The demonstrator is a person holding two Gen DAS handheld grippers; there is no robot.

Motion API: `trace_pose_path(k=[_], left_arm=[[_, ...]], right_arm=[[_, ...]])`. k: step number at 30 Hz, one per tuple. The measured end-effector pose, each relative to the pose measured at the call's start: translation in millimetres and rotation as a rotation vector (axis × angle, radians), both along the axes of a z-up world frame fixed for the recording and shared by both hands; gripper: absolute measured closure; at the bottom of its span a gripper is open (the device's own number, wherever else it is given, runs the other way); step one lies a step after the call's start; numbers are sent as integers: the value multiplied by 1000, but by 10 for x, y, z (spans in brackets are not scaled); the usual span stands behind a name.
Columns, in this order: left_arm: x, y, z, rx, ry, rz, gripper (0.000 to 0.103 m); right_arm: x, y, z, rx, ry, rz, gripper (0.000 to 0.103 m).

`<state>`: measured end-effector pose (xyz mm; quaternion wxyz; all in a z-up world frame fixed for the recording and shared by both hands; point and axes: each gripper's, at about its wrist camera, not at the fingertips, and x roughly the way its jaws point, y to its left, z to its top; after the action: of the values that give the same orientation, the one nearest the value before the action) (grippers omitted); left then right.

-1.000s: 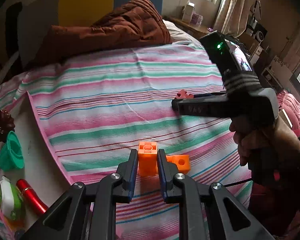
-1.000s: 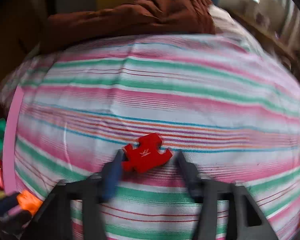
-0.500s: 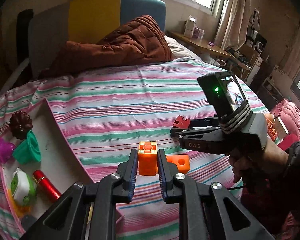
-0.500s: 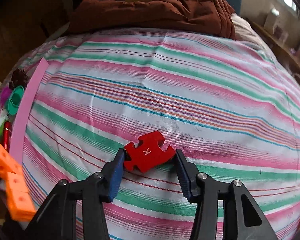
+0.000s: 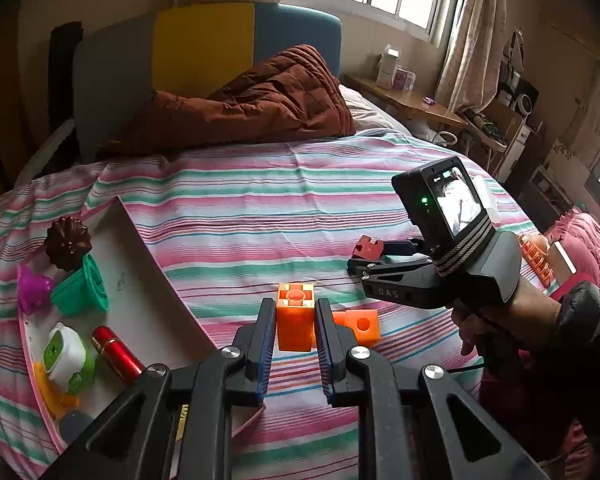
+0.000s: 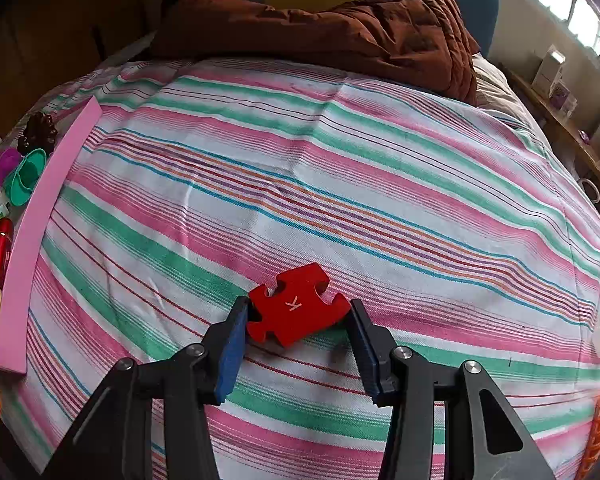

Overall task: Organize rigid objects
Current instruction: 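Carry the orange cubes over the tray with the left tool, then lower the orange cubes into the tray and open the left tool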

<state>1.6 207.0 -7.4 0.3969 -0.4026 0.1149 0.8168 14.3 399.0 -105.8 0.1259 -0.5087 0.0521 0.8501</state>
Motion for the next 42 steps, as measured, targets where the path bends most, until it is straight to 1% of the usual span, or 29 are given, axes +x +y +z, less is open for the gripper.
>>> trace_pose_path(k=[7, 11, 14, 18, 22, 25, 29, 33, 36, 39, 40, 41, 42], left_arm=[[-17, -145, 24, 11, 2, 33, 85], [-74, -287, 27, 31, -24, 63, 85], [-194, -502, 33, 63, -64, 117, 85], [-433, -965, 32, 93, -95, 243, 85], [-669, -1407, -16, 94, -105, 374, 85], [-794, -1565, -63, 94, -123, 416, 85], [-951, -1517, -136, 103, -151, 415, 84], [-1110, -1373, -196, 70, -143, 415, 84], [-1233, -1265, -232, 69, -144, 399, 84], [-1326, -1222, -290, 58, -165, 418, 84], [-1337, -1221, -313, 56, -174, 418, 83], [-1337, -1224, -326, 46, -175, 424, 77], [-1332, -1241, -337, 41, -174, 432, 76]], right_arm=[[55, -35, 16, 14, 3, 0, 54], [61, -47, 21, 24, 3, 5, 54], [58, -48, 21, 27, 5, 7, 54], [56, -59, 22, 34, 3, 8, 54], [52, -64, 22, 41, 1, 11, 54], [47, -70, 24, 47, -1, 14, 54], [50, -79, 27, 50, -2, 12, 54], [49, -72, 26, 49, -1, 12, 54], [48, -72, 28, 52, -1, 14, 54], [44, -65, 31, 49, 0, 12, 54], [42, -68, 31, 49, 0, 12, 54], [40, -68, 30, 49, 0, 12, 54], [40, -68, 30, 50, 0, 13, 54]])
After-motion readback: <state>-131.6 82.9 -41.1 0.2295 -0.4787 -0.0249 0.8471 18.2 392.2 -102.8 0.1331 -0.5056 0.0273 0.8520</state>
